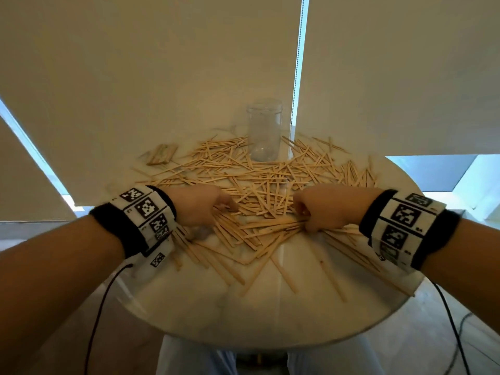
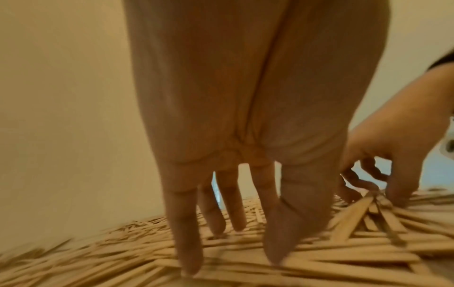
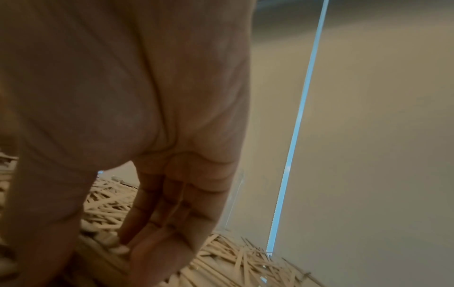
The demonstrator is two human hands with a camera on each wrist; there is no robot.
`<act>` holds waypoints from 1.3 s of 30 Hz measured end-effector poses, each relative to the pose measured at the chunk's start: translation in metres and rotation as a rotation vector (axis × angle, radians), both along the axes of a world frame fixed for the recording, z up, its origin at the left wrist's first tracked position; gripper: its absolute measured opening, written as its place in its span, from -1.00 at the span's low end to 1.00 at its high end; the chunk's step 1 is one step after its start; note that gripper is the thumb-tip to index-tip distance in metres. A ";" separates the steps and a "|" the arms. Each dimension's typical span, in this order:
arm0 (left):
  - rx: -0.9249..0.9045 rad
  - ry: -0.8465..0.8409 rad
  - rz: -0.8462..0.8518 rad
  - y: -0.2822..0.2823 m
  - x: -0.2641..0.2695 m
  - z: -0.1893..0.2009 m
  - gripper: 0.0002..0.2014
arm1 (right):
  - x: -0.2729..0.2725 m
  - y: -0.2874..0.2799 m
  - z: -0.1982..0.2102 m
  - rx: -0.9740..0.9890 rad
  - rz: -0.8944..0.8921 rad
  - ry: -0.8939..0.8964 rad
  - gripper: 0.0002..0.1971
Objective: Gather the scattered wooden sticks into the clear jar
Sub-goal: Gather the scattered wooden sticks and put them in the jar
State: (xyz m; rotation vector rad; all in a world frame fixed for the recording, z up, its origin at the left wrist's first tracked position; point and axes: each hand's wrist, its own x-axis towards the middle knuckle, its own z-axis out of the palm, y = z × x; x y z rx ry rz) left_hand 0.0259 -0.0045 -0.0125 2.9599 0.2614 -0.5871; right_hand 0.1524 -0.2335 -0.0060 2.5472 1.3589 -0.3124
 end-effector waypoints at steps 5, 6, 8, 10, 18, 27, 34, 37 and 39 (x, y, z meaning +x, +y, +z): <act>0.086 -0.057 0.007 -0.002 0.007 -0.008 -0.50 | 0.004 0.000 -0.001 -0.024 0.035 -0.020 -0.70; 0.081 -0.097 0.006 -0.003 0.011 -0.010 -0.58 | 0.006 0.000 -0.002 -0.020 0.044 -0.019 -0.72; 0.069 -0.150 -0.012 -0.001 0.015 -0.015 -0.68 | 0.009 0.000 -0.002 -0.006 0.067 -0.021 -0.83; 0.067 -0.205 -0.046 0.001 0.018 -0.015 -0.77 | 0.014 -0.001 -0.002 0.045 0.086 -0.037 -0.93; 0.015 -0.453 -0.026 0.023 0.034 -0.008 -0.93 | 0.043 0.002 0.006 0.220 0.002 0.025 -0.84; -0.347 -0.741 0.140 0.007 0.067 0.030 -0.81 | 0.057 0.026 0.039 0.657 -0.154 0.183 -0.76; -0.995 -0.836 0.398 -0.025 0.099 0.035 -0.48 | 0.044 0.055 0.044 0.863 -0.172 0.290 -0.77; -1.062 -0.798 0.355 -0.035 0.108 0.036 -0.42 | 0.039 0.068 0.045 0.890 -0.115 0.312 -0.79; -1.098 -0.805 0.375 -0.035 0.114 0.034 -0.51 | 0.038 0.074 0.045 0.915 -0.104 0.291 -0.82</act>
